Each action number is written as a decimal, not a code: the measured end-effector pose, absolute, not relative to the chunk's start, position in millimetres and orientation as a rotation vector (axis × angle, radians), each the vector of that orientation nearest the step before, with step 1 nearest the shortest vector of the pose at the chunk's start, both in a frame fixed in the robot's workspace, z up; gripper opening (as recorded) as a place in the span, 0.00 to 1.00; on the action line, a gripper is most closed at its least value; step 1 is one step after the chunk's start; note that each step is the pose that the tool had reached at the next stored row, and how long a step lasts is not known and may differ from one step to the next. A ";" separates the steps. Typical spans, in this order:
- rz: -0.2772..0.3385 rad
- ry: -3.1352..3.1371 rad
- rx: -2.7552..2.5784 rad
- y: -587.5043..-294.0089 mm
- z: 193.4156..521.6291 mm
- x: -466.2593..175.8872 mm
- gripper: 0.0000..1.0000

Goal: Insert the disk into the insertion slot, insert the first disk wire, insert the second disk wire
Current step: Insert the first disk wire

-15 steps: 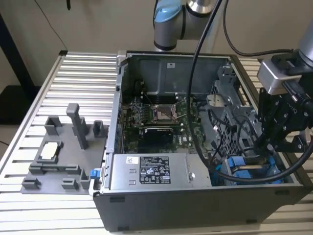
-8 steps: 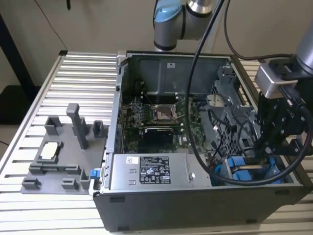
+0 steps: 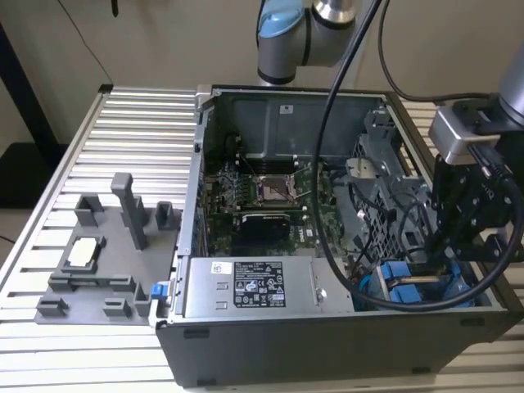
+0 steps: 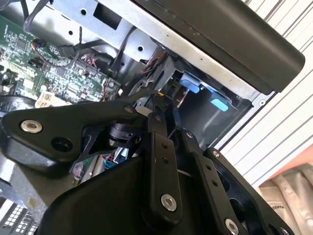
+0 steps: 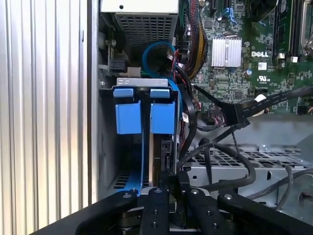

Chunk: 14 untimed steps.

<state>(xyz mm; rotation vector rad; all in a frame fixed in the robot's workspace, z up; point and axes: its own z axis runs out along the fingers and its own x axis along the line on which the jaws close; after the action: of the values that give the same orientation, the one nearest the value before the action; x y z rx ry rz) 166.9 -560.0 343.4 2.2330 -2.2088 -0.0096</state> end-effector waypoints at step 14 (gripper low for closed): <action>-0.019 -2.257 2.183 -560.6 340.7 168.2 0.19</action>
<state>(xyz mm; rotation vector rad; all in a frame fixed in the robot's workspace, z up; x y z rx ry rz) 168.2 -560.6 340.7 2.1827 -2.2574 -0.0186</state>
